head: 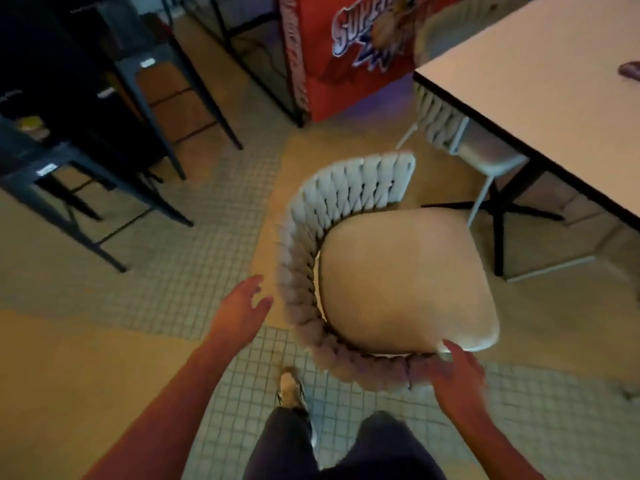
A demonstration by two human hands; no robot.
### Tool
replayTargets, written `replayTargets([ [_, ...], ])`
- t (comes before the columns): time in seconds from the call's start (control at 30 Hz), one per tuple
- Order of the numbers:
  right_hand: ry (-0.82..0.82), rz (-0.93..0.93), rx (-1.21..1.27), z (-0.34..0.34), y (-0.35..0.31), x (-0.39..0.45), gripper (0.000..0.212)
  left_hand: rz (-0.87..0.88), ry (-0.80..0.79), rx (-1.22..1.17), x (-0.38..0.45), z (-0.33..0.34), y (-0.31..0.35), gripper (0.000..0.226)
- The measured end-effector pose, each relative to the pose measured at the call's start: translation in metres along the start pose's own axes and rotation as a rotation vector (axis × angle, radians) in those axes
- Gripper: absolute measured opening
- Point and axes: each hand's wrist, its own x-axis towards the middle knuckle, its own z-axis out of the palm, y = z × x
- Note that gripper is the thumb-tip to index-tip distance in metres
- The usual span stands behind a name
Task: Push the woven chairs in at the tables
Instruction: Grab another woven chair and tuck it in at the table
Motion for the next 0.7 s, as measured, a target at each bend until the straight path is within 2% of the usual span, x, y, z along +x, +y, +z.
replayTargets([
  [0.07,0.073,0.072,0.110,0.012,-0.003,-0.007,0.044,0.109,-0.104,0.129,0.053,-0.013,0.012,0.044],
  [0.13,0.143,0.220,0.231,0.025,-0.015,-0.012,0.051,0.178,-0.213,0.228,0.104,-0.025,0.032,0.037],
  [0.23,0.172,0.336,0.271,0.042,-0.029,-0.017,0.057,0.331,-0.337,0.328,0.161,-0.030,0.071,0.036],
  [0.5,0.290,0.477,0.360,0.055,-0.056,-0.004,0.056,0.485,-0.331,0.402,0.250,0.007,0.141,0.039],
  [0.7,0.524,0.616,0.365,0.078,-0.064,-0.009,0.051,0.623,-0.389,0.619,0.326,0.036,0.170,0.060],
])
